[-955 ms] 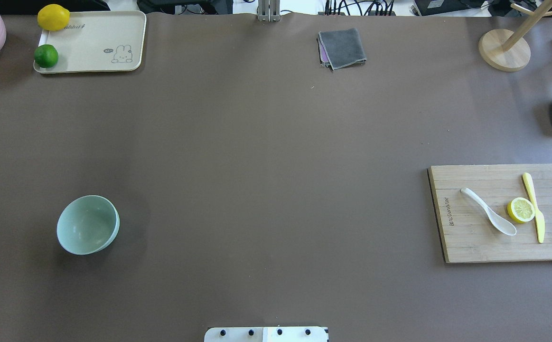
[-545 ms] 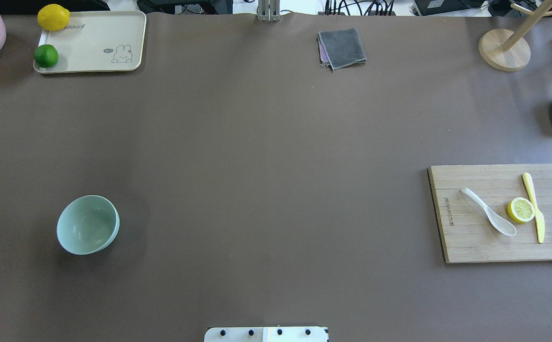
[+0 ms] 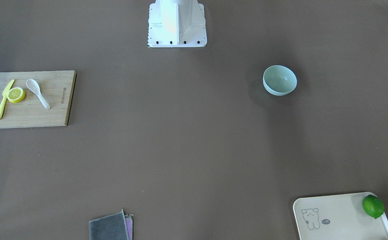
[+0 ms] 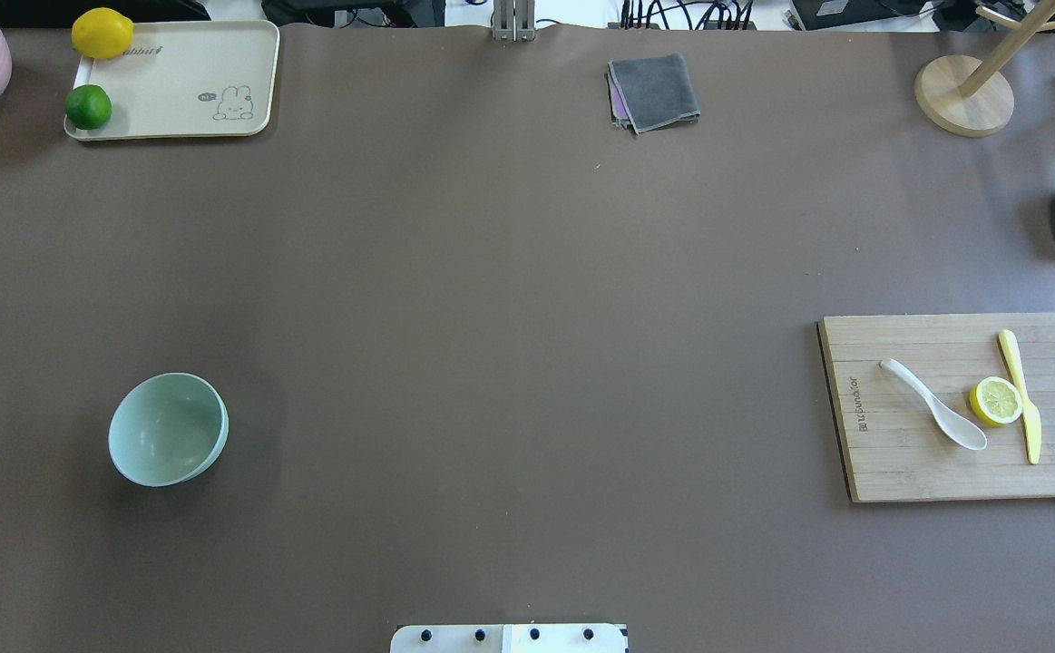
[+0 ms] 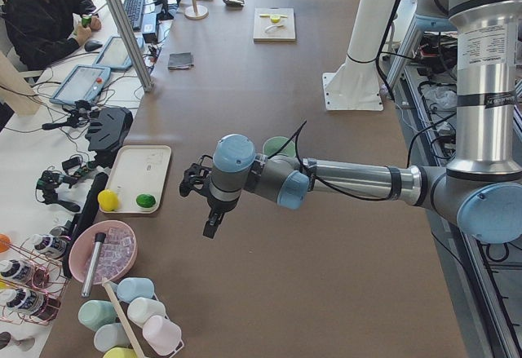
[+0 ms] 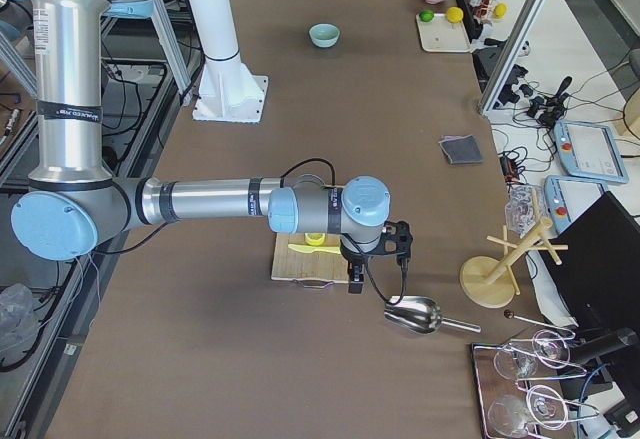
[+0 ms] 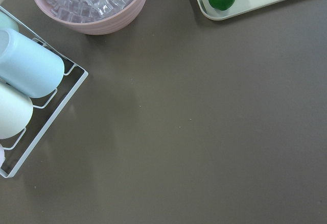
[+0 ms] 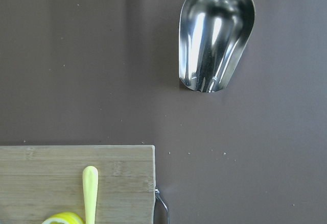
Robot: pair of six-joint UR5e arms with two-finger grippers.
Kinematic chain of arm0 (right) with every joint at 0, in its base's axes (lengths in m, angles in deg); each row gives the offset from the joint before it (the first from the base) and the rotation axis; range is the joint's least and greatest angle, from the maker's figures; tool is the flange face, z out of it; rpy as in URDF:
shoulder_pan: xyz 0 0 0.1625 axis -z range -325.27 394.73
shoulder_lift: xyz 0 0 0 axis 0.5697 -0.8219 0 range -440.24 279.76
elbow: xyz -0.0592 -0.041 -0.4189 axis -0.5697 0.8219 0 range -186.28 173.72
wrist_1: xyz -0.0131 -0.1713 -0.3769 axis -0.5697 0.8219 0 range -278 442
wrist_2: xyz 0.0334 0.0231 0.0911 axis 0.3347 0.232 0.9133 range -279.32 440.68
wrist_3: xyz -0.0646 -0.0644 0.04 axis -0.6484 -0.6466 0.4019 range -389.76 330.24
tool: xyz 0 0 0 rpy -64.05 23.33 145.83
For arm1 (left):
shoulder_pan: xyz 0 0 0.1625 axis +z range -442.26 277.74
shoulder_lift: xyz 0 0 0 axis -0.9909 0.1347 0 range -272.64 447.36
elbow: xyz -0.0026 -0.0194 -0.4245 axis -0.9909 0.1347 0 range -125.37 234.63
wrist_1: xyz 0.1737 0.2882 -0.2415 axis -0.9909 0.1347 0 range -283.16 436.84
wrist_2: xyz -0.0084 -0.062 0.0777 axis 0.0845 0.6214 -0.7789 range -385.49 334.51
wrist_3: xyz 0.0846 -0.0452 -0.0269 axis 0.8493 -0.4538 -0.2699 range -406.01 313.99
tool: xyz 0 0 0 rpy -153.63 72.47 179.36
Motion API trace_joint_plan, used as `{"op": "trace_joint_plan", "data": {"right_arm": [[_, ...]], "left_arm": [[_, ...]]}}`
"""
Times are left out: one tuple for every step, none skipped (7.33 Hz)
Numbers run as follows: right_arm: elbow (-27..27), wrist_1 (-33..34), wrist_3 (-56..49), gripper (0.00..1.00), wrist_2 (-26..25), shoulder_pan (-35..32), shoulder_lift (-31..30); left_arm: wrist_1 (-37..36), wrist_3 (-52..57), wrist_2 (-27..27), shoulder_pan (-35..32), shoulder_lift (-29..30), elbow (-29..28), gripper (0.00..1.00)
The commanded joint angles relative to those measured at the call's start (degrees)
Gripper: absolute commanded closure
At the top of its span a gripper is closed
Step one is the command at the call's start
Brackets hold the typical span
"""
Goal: Place spoon in bowl
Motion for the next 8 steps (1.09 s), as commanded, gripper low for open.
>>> {"op": "trace_joint_plan", "data": {"right_arm": [[-0.2, 0.03, 0.1, 0.0, -0.15, 0.0, 0.77], [0.23, 0.03, 0.53, 0.0, -0.33, 0.0, 0.86], [0.15, 0.03, 0.54, 0.0, -0.42, 0.0, 0.69], [0.15, 0.03, 0.62, 0.0, -0.24, 0.0, 0.77], [-0.11, 0.03, 0.62, 0.0, 0.19, 0.0, 0.69], [-0.29, -0.05, 0.54, 0.0, 0.02, 0.0, 0.77], [-0.29, -0.06, 0.54, 0.0, 0.11, 0.0, 0.86], [-0.29, -0.06, 0.62, 0.0, 0.2, 0.0, 0.77]], "left_arm": [[-0.07, -0.01, 0.35, -0.07, -0.77, 0.14, 0.02], [-0.07, -0.01, 0.26, -0.16, -1.03, -0.03, 0.02], [0.02, 0.08, 0.26, -0.25, -2.78, 0.23, 0.02], [0.45, 0.08, 0.35, -0.25, -4.19, 0.4, 0.02], [0.63, 0.08, 0.35, -0.25, -5.07, 0.75, 0.02], [0.63, 0.25, 0.35, -0.25, -5.08, 0.41, 0.02], [0.63, 0.17, 0.26, -0.25, -4.99, 0.58, 0.02], [0.46, 0.08, 0.26, -0.25, -4.56, 0.93, 0.02]]}}
